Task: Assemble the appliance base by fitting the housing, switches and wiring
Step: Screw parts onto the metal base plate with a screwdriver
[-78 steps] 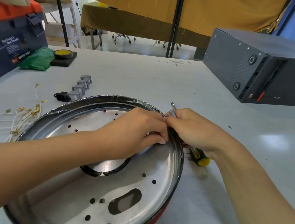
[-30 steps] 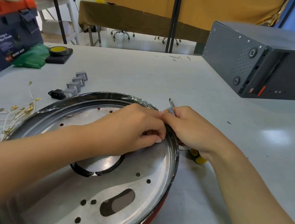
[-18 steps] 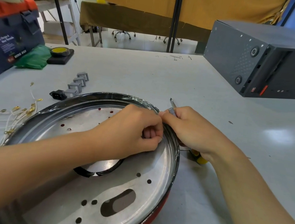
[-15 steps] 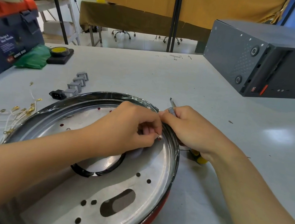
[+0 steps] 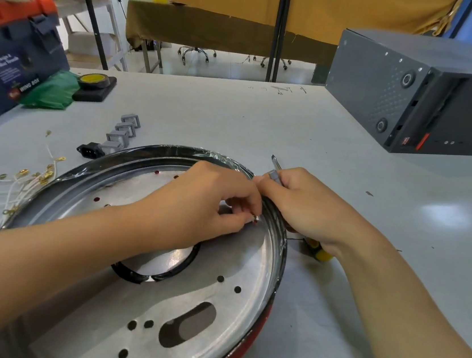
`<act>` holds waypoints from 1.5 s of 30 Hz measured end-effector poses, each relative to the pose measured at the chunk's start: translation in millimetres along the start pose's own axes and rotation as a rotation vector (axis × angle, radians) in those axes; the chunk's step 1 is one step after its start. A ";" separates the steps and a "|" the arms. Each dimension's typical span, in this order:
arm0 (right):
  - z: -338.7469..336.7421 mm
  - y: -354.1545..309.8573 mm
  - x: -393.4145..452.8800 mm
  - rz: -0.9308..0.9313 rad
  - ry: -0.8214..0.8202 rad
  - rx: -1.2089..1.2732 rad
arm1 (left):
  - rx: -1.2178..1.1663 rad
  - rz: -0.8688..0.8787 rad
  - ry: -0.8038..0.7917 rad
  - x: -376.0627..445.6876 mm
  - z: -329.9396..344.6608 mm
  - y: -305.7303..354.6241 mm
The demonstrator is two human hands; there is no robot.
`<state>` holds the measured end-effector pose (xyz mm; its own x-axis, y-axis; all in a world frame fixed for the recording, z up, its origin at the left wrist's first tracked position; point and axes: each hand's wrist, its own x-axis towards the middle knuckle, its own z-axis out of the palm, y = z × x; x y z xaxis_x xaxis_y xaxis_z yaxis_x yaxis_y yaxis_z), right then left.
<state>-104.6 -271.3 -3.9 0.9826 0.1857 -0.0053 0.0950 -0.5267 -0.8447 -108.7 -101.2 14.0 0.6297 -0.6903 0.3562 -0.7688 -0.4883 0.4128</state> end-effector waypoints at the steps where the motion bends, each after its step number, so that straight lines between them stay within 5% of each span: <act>1: -0.1 -0.1 0.0 -0.004 -0.001 -0.004 | 0.010 0.013 -0.007 0.1 -0.1 -0.3; 13: 0.9 0.2 1.0 -0.003 0.014 -0.018 | 0.053 0.097 -0.052 2.6 2.3 -3.2; 31: 1.4 2.0 1.1 -0.004 0.016 -0.011 | -0.215 -0.189 -0.072 4.1 1.2 -6.0; 45: 0.4 -5.8 -4.0 -0.057 0.024 -0.120 | -0.234 -0.233 -0.107 6.3 1.3 -5.2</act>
<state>-109.2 -268.7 0.7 0.9784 0.1993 0.0551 0.1681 -0.6112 -0.7734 -100.9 -103.6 13.0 0.7605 -0.6330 0.1449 -0.5519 -0.5124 0.6579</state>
